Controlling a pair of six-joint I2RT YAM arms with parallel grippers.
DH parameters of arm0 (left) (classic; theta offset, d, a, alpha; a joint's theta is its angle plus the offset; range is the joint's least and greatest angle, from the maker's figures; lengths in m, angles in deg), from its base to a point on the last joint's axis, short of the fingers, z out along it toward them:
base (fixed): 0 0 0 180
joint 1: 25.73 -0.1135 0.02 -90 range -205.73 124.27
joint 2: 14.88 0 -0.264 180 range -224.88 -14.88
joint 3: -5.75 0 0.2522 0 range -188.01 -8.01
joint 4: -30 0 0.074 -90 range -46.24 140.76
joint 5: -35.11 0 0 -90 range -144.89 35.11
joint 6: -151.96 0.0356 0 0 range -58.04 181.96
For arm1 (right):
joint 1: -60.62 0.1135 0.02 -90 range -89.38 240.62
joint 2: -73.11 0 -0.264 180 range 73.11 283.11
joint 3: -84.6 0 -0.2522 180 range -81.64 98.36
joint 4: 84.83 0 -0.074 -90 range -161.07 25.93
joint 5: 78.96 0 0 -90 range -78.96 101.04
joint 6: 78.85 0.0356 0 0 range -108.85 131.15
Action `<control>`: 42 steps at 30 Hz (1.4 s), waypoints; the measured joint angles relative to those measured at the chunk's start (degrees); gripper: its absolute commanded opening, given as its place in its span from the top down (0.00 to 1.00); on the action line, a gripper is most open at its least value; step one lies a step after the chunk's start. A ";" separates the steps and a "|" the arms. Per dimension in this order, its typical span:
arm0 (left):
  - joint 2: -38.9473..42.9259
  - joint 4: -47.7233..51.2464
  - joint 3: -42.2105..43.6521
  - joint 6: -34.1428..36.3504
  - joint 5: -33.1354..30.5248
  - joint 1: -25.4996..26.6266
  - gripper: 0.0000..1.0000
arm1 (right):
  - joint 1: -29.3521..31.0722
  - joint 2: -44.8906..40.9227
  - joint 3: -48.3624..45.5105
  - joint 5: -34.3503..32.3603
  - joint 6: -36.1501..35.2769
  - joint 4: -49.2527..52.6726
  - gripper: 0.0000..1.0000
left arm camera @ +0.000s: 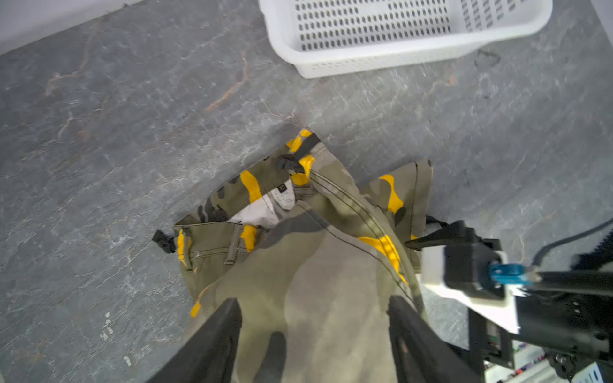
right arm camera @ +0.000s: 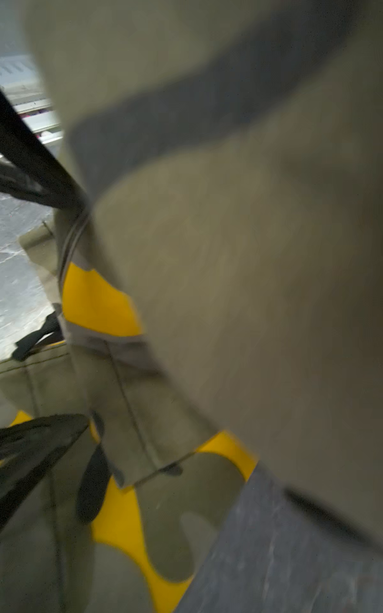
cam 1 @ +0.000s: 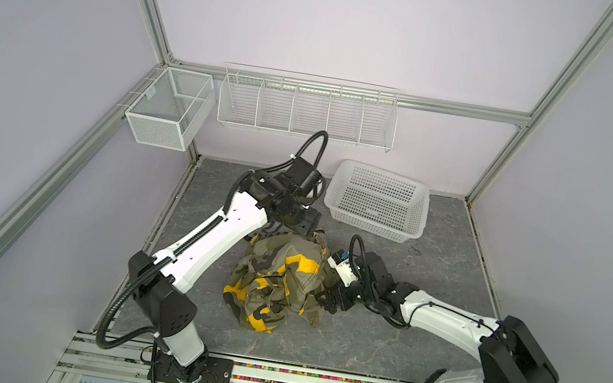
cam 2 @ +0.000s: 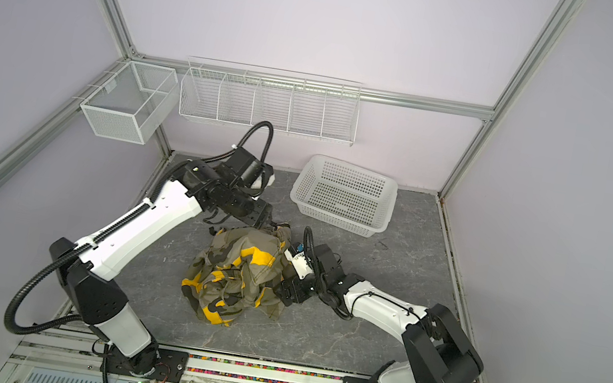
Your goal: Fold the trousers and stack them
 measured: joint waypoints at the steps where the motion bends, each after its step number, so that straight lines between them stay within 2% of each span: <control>1: -1.22 0.13 -0.09 0.13 0.00 1.07 0.30 | 0.52 0.68 -0.68 0.48 -0.09 -2.05 0.03; 8: -8.44 -0.63 1.16 0.96 0.57 2.82 0.30 | 1.75 3.85 -5.75 3.26 0.02 -13.60 0.02; 11: -12.61 -0.68 1.73 1.36 -0.61 2.80 0.34 | 2.43 4.70 -7.45 3.80 0.07 -17.64 0.01; 15: -14.71 -0.74 6.32 1.84 -2.51 1.86 0.56 | 2.47 4.92 -8.33 4.31 0.22 -20.98 0.00; 18: -14.34 -1.38 10.16 1.70 -2.10 -0.59 0.78 | 2.56 5.95 -8.28 4.74 0.20 -22.82 0.03; 21: -13.03 -2.36 12.68 1.38 -0.85 -3.17 0.98 | 2.71 7.98 -7.45 5.14 0.33 -22.97 0.14; 22: -12.31 -2.54 12.94 1.03 -0.48 -3.93 1.00 | 2.78 8.90 -6.78 5.29 0.20 -22.82 0.21; 28: -6.12 -2.95 12.02 -0.48 0.76 -6.60 1.00 | 2.93 12.04 -3.78 5.38 0.50 -21.94 0.64; 30: -4.13 -3.08 10.97 -1.25 0.57 -7.10 1.00 | 2.80 12.02 -3.28 5.31 0.20 -21.46 0.72; 36: 0.72 -3.52 9.51 -3.65 -0.04 -7.78 0.99 | 1.53 9.29 -2.51 4.92 0.39 -18.05 0.82; 40: 1.31 -3.45 9.49 -3.63 5.14 -7.67 0.60 | 0.50 2.32 -2.91 4.22 -0.02 -14.38 0.87; 42: 1.33 -3.61 9.64 -3.23 7.17 -7.21 0.51 | 0.20 -1.51 -3.50 3.72 -0.44 -12.85 0.87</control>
